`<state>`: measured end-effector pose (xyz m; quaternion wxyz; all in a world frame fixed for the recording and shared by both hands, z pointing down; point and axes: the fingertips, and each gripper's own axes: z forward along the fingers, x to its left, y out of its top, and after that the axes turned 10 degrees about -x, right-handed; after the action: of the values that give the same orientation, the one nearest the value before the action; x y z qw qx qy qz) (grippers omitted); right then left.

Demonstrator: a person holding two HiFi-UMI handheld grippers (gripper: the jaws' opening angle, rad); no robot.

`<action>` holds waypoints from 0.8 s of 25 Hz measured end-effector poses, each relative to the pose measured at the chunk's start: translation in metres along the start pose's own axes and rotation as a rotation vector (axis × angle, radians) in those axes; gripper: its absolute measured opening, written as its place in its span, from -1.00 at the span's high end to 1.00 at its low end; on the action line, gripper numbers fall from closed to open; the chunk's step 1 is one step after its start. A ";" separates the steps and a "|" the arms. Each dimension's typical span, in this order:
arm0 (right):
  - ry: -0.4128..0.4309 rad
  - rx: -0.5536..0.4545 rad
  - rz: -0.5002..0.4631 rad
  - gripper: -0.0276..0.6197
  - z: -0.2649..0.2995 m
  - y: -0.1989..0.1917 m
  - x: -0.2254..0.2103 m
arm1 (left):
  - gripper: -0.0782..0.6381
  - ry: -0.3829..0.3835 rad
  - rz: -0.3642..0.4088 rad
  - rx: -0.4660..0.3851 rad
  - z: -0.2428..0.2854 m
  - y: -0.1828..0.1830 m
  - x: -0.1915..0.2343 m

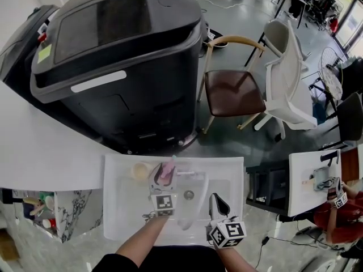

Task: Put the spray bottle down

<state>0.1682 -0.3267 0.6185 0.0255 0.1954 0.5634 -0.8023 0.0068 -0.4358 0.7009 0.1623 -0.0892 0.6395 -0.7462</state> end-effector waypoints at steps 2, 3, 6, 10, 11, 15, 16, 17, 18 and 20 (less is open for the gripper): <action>0.002 0.000 0.018 0.92 0.002 -0.001 0.002 | 0.22 -0.002 0.006 0.035 -0.005 -0.002 -0.002; 0.005 0.005 0.024 0.92 0.002 -0.003 0.003 | 0.22 -0.005 0.009 0.045 -0.007 -0.003 -0.003; 0.028 0.024 0.017 0.92 0.000 -0.007 0.010 | 0.20 -0.018 0.021 0.057 -0.012 -0.003 0.001; 0.043 0.023 0.030 0.92 0.000 -0.007 0.015 | 0.23 -0.036 -0.016 0.027 -0.008 -0.003 0.008; 0.041 0.020 0.031 0.92 0.000 -0.007 0.014 | 0.23 -0.033 -0.009 0.030 -0.006 -0.002 0.010; 0.033 0.031 0.043 0.92 -0.001 -0.009 0.010 | 0.24 -0.038 -0.038 -0.009 0.000 0.005 0.007; 0.030 0.036 0.044 0.92 -0.002 -0.010 0.008 | 0.24 -0.034 -0.047 -0.019 0.001 0.008 0.006; 0.027 0.041 0.044 0.92 -0.003 -0.010 0.007 | 0.24 -0.027 -0.050 -0.024 0.002 0.010 0.006; 0.024 0.044 0.043 0.92 -0.003 -0.011 0.005 | 0.24 -0.025 -0.048 -0.029 0.002 0.007 0.006; 0.016 0.048 0.040 0.92 -0.005 -0.013 0.001 | 0.24 -0.031 -0.044 -0.044 0.002 0.000 0.004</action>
<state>0.1653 -0.3171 0.6280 0.0325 0.2137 0.5403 -0.8132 0.0036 -0.4394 0.7008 0.1538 -0.1183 0.6511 -0.7338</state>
